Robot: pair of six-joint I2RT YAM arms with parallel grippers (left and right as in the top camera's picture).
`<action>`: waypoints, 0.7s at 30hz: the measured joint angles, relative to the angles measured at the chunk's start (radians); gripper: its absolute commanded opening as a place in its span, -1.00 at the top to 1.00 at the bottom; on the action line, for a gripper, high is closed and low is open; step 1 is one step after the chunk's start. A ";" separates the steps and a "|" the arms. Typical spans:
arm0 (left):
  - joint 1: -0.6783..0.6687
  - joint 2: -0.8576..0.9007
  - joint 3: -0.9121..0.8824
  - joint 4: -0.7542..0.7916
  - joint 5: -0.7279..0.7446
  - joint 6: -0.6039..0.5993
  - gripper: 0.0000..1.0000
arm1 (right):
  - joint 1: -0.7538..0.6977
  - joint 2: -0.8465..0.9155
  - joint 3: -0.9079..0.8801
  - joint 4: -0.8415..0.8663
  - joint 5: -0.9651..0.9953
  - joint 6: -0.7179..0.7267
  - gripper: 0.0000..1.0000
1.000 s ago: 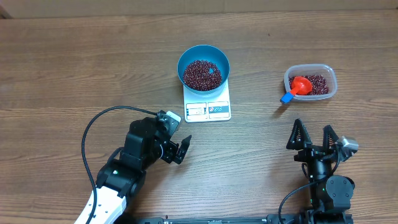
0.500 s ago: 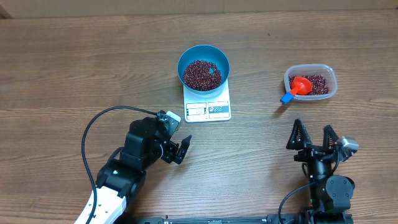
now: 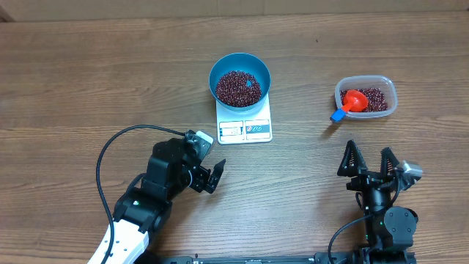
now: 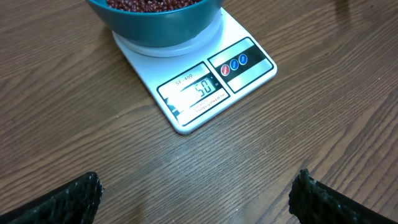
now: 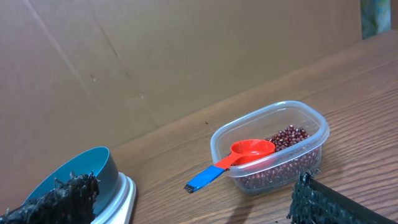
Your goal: Scoop item into bowl and weigh 150g on scale
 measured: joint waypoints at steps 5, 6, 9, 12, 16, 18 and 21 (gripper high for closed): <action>0.000 0.000 0.000 -0.008 0.000 0.000 -0.99 | 0.000 0.000 0.000 0.000 0.000 -0.003 -1.00; 0.000 0.000 0.000 -0.020 0.000 0.000 -0.99 | 0.000 0.000 0.000 0.000 0.000 -0.002 -1.00; 0.000 -0.006 0.000 -0.052 -0.004 0.000 -0.99 | 0.000 0.000 0.000 0.000 0.000 -0.003 -1.00; 0.002 -0.049 -0.001 -0.062 -0.017 0.000 -0.99 | 0.000 0.000 0.000 0.000 0.000 -0.003 -1.00; 0.061 -0.166 -0.001 -0.060 -0.029 -0.001 -0.99 | 0.000 0.000 0.000 0.000 -0.001 -0.003 -1.00; 0.120 -0.225 -0.003 -0.053 -0.031 -0.007 -0.99 | 0.000 0.000 0.000 0.000 -0.002 -0.003 -1.00; 0.218 -0.316 -0.020 -0.033 -0.024 -0.012 -0.99 | 0.000 0.000 0.000 0.000 -0.002 -0.003 -1.00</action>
